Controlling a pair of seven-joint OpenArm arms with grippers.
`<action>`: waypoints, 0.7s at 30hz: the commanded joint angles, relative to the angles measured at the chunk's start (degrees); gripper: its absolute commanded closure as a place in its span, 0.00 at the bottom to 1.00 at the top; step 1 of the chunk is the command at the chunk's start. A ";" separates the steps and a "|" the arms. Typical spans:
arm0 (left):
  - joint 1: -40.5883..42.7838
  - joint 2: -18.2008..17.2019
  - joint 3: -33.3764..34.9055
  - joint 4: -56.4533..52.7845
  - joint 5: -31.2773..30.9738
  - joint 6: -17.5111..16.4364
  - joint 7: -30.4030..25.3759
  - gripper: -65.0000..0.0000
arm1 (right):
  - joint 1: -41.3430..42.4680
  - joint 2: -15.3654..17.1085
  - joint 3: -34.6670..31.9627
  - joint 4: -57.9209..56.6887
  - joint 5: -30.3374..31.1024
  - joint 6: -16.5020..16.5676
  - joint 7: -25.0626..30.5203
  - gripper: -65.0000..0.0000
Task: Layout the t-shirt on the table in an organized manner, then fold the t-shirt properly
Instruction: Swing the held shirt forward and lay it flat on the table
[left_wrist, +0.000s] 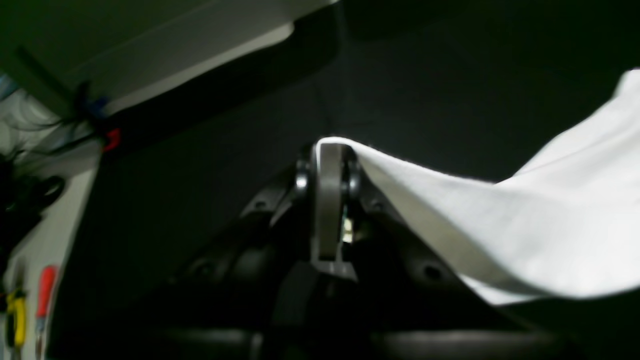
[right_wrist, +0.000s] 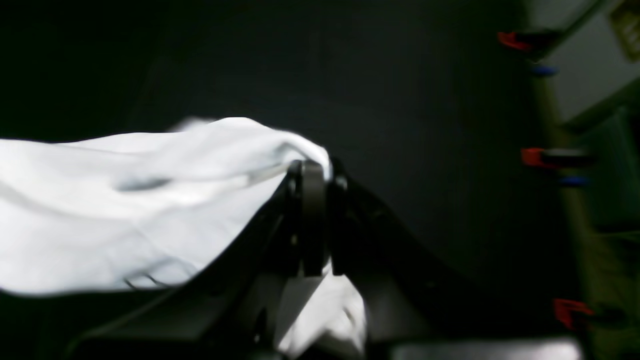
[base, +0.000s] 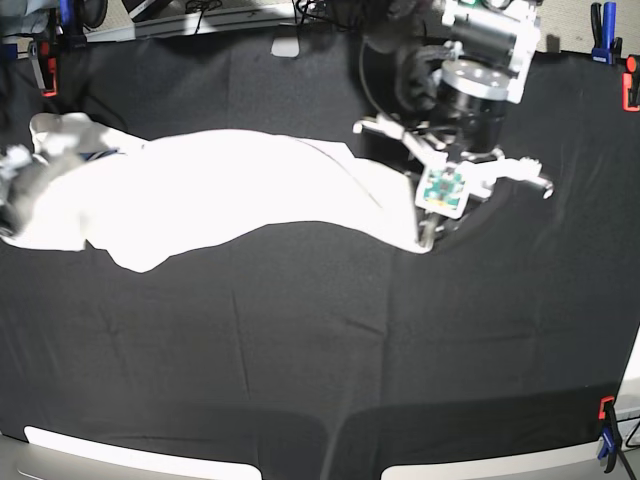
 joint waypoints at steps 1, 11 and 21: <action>-2.08 -0.09 -0.07 -0.81 0.81 0.22 -2.56 1.00 | 2.51 1.27 -1.73 -0.90 -0.35 -0.17 2.60 1.00; -24.52 0.09 -0.04 -35.04 0.20 0.31 -6.86 1.00 | 31.04 1.27 -22.71 -23.56 -11.45 -0.22 6.64 1.00; -46.03 0.07 -0.04 -56.76 -1.40 0.50 -7.23 1.00 | 61.18 1.27 -29.94 -51.98 -16.00 -1.46 10.19 1.00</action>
